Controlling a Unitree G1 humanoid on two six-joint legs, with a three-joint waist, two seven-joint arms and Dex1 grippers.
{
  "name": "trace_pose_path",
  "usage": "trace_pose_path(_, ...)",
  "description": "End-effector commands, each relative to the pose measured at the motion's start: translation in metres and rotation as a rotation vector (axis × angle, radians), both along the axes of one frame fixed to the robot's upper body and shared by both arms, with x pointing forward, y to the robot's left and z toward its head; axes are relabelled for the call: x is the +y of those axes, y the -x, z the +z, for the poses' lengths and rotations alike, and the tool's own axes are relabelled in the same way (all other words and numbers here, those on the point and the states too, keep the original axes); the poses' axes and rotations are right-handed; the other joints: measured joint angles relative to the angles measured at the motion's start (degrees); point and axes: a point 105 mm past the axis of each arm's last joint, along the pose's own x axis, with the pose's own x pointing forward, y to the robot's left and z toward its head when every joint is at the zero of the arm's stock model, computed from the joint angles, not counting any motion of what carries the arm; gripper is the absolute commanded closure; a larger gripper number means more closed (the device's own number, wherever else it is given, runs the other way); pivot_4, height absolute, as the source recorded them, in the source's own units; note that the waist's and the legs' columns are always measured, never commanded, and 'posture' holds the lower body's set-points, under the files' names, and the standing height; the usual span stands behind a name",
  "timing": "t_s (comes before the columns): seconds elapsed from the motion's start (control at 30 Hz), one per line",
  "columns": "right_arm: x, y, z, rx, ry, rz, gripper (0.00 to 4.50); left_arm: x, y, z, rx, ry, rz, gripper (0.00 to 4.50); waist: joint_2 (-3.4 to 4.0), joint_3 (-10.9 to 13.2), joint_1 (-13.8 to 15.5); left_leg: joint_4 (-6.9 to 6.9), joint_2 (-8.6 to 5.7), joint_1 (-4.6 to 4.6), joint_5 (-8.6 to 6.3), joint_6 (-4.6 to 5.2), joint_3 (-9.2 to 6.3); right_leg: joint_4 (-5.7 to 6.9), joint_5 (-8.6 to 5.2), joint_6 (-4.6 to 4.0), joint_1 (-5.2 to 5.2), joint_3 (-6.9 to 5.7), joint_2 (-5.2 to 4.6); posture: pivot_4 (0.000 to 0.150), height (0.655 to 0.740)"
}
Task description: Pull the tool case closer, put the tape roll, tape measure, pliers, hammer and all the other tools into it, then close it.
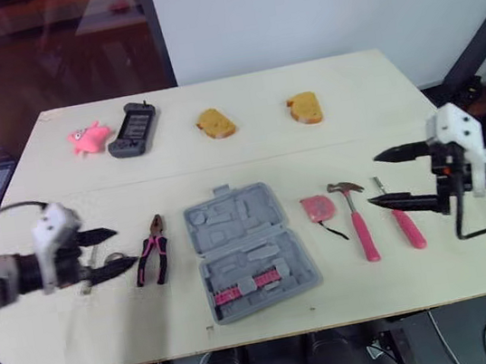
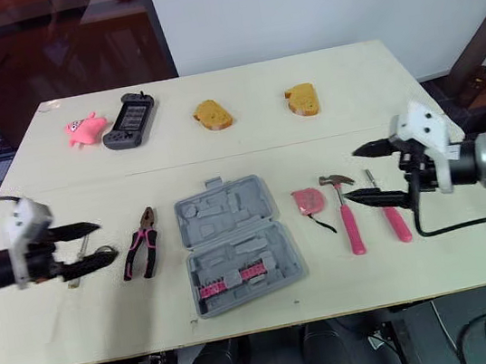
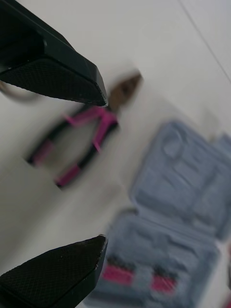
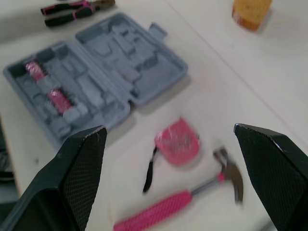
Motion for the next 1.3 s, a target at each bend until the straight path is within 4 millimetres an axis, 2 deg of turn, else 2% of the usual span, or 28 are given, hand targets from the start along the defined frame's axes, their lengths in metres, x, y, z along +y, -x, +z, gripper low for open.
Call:
trace_pose_path(0.03,0.021,-0.003,0.005,-0.064,-0.004,0.018,0.00,-0.021,0.000,0.000,-0.040,-0.037,0.055,0.02,0.00,0.00,0.08,0.00,0.00,0.00,0.00,0.00,-0.01,0.00,0.00,0.00,0.00,0.00,0.00,0.150,0.7400)
trace_pose_path(0.17,0.039,-0.013,-0.010,-0.015,0.022,0.047,0.00,-0.051,0.013,-0.021,-0.026,-0.019,0.012,0.02,0.02,-0.01,-0.04,0.02,-0.04,0.01,0.00,0.00,0.03,-0.01,0.00,0.00,0.02,-0.03,0.01,0.150,0.7400)
trace_pose_path(0.27,0.048,-0.020,-0.021,0.024,0.033,0.074,0.00,-0.053,0.015,-0.032,0.010,-0.013,0.025,0.02,-0.02,-0.01,0.01,0.04,-0.06,0.02,0.00,0.00,0.07,-0.03,0.00,-0.02,0.03,0.01,0.03,0.150,0.7400)
trace_pose_path(0.3,0.051,-0.023,-0.028,0.032,0.051,0.085,0.60,-0.052,0.014,-0.036,0.019,-0.016,0.040,0.25,-0.01,-0.01,0.04,0.04,-0.05,0.02,0.00,0.00,0.05,-0.03,0.00,-0.02,0.03,-0.01,0.04,0.150,0.7400)
trace_pose_path(0.37,0.054,-0.029,-0.040,0.034,0.097,0.108,1.36,-0.052,0.008,-0.038,-0.040,-0.046,0.055,0.84,0.00,-0.01,0.18,0.04,-0.04,0.03,0.00,0.00,0.02,-0.01,-0.01,-0.03,0.02,-0.04,0.08,0.150,0.7400)
trace_pose_path(0.47,0.050,-0.040,-0.062,0.012,0.190,0.129,2.86,-0.057,0.004,-0.045,-0.057,-0.057,0.082,2.34,-0.01,-0.02,0.23,0.05,-0.12,0.02,0.00,0.00,0.04,-0.05,-0.01,-0.03,0.05,-0.07,0.08,0.150,0.7400)
trace_pose_path(0.57,0.049,-0.049,-0.073,-0.002,0.202,0.141,4.47,-0.057,0.001,-0.052,-0.043,-0.058,0.127,4.01,-0.03,-0.01,0.07,0.09,-0.16,0.01,-0.01,0.03,0.05,-0.12,0.00,-0.01,0.10,-0.04,0.08,0.150,0.7400)
trace_pose_path(0.6,0.049,-0.051,-0.077,-0.009,0.217,0.154,4.50,-0.057,0.001,-0.056,-0.030,-0.063,0.133,4.47,-0.03,-0.01,0.06,0.09,-0.15,0.01,-0.01,0.03,0.05,-0.09,0.00,-0.01,0.06,-0.04,0.08,0.150,0.7400)
trace_pose_path(0.7,0.058,-0.063,-0.090,-0.003,0.260,0.171,4.50,-0.060,0.001,-0.074,0.012,-0.068,0.147,4.47,0.00,-0.02,-0.34,0.05,-0.07,0.06,0.01,-0.01,0.04,0.00,0.01,-0.01,0.04,-0.03,0.20,0.150,0.7400)
trace_pose_path(0.8,0.063,-0.073,-0.098,0.004,0.295,0.169,4.50,-0.062,-0.009,-0.085,0.026,-0.056,0.179,4.47,0.01,-0.02,-0.17,0.04,-0.03,0.10,0.02,-0.02,0.03,0.04,0.01,-0.01,0.05,-0.02,0.26,0.150,0.7400)
trace_pose_path(0.97,0.074,-0.083,-0.111,0.040,0.275,0.158,4.50,-0.074,-0.020,-0.085,-0.009,-0.057,0.157,4.47,-0.01,-0.02,0.14,0.08,-0.10,0.05,0.03,-0.05,-0.04,0.03,0.02,-0.01,0.06,-0.03,0.25,0.150,0.7400)
trace_pose_path(1.17,0.080,-0.081,-0.128,0.088,0.289,0.184,4.50,-0.084,-0.020,-0.089,-0.007,-0.051,0.137,4.47,-0.01,-0.03,-0.07,0.04,-0.09,0.05,0.04,-0.06,-0.04,0.05,0.03,-0.01,0.02,-0.03,0.26,0.150,0.7400)
trace_pose_path(1.3,0.092,-0.077,-0.135,0.102,0.271,0.227,4.50,-0.081,-0.022,-0.092,-0.012,-0.077,0.144,4.47,-0.01,-0.03,-0.21,0.04,-0.06,0.07,0.04,-0.07,-0.04,0.06,0.03,-0.01,0.02,-0.02,0.29,0.150,0.7400)
